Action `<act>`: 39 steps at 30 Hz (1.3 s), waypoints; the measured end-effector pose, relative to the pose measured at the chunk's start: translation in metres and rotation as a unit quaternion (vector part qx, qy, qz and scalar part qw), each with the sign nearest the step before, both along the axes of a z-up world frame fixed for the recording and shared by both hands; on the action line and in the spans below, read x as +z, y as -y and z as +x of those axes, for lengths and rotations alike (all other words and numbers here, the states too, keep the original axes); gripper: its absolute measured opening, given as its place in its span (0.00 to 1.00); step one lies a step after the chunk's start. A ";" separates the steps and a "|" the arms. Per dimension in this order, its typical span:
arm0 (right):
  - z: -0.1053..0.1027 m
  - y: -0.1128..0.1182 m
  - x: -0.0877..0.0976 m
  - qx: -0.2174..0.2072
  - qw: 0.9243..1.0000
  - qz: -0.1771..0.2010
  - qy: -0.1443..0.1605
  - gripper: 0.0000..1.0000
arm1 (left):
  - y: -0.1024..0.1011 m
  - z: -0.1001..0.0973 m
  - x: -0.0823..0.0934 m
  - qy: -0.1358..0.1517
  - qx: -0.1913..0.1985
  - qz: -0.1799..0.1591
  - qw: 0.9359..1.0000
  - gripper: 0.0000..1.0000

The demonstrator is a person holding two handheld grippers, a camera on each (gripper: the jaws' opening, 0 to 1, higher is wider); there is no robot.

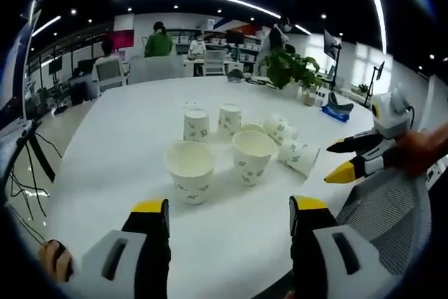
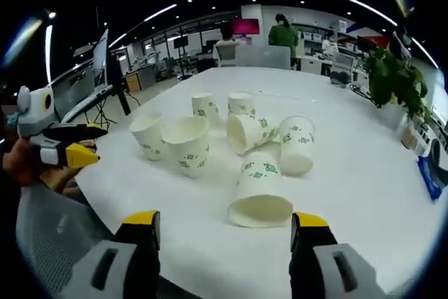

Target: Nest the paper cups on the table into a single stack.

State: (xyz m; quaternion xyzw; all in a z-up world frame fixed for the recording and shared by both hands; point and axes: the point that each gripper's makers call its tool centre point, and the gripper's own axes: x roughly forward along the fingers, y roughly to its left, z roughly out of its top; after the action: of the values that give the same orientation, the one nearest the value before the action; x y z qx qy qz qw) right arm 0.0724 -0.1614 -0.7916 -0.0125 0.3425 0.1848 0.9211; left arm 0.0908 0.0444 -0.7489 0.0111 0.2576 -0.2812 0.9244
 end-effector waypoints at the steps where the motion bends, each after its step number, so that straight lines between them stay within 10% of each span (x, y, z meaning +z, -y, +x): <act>1: 0.000 0.000 0.001 0.000 1.000 0.000 0.001 0.77 | 0.000 0.000 0.000 0.000 0.001 -0.001 1.000 0.68; 22: 0.035 -0.018 0.067 0.018 0.998 -0.004 0.061 0.72 | -0.005 0.003 -0.002 -0.015 0.014 -0.023 1.000 0.69; 39: 0.063 -0.067 0.085 0.103 0.992 0.005 0.066 0.70 | -0.002 0.000 -0.004 -0.022 0.003 -0.010 1.000 0.68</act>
State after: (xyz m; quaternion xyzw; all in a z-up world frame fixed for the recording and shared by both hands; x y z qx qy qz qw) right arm 0.1357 -0.0944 -0.7066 -0.0556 0.2766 0.2792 0.9179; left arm 0.0908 0.0468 -0.7534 -0.0048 0.2752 -0.2813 0.9193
